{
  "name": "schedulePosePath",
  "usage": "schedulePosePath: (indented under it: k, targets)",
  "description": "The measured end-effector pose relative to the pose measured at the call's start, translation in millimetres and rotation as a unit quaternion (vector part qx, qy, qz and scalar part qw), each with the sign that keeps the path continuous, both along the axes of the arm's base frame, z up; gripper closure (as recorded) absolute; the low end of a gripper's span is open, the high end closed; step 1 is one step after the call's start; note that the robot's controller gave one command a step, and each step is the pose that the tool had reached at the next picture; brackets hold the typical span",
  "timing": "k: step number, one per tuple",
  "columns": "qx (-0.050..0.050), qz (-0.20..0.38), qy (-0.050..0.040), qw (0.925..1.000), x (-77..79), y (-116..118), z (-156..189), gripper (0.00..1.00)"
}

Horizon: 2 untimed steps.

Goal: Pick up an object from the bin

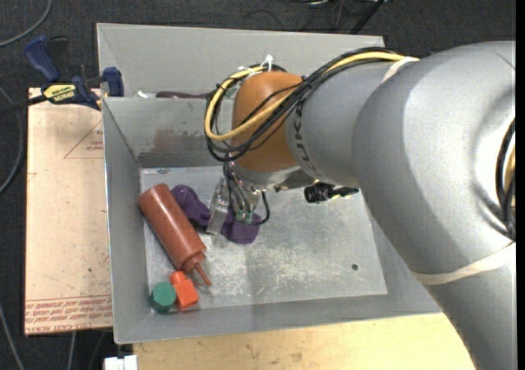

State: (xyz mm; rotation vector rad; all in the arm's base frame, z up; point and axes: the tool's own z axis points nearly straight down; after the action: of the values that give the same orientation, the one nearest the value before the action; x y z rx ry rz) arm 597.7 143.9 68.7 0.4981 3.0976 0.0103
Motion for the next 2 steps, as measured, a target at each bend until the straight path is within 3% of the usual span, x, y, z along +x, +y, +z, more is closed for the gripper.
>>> schedulePosePath:
  k: [2]
  targets:
    - [0.000,-0.003,-0.0002,1.0000,-0.4,-1.8,2.4,1.00]
